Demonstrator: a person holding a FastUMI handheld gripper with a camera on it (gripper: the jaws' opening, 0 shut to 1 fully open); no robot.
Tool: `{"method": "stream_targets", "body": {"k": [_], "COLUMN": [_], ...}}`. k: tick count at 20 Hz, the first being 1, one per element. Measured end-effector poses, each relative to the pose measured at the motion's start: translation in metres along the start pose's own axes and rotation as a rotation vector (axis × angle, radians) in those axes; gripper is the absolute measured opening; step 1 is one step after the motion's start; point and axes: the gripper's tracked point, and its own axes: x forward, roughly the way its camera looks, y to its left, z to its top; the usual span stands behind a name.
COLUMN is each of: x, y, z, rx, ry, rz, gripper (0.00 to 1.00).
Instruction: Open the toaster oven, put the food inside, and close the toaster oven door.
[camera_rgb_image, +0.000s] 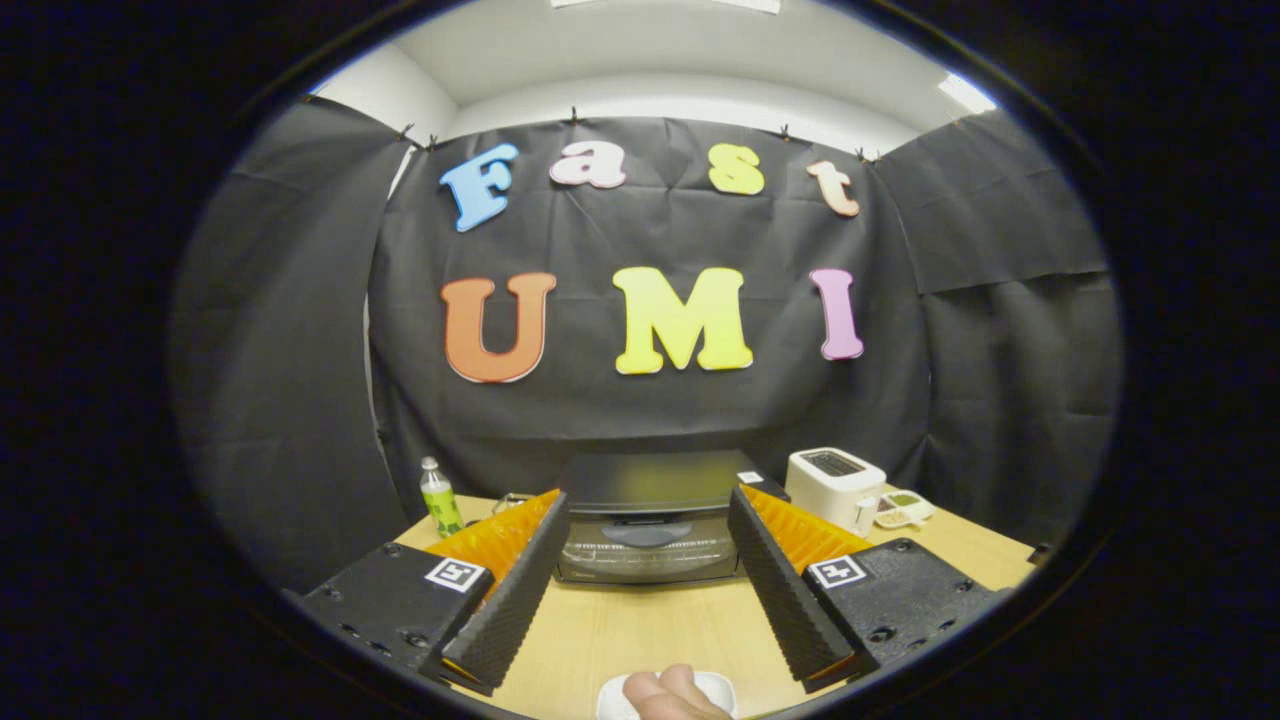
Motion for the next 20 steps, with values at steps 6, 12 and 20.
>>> {"method": "stream_targets", "body": {"k": [6, 12, 20], "x": [-0.061, -0.103, -0.139], "y": [-0.004, -0.025, -0.019], "z": [0.056, 0.061, 0.063], "rx": [0.002, 0.016, 0.002], "ry": [-0.063, -0.027, -0.03], "rz": [0.014, -0.041, 0.026], "gripper": [1.0, 1.0, 1.0]}}
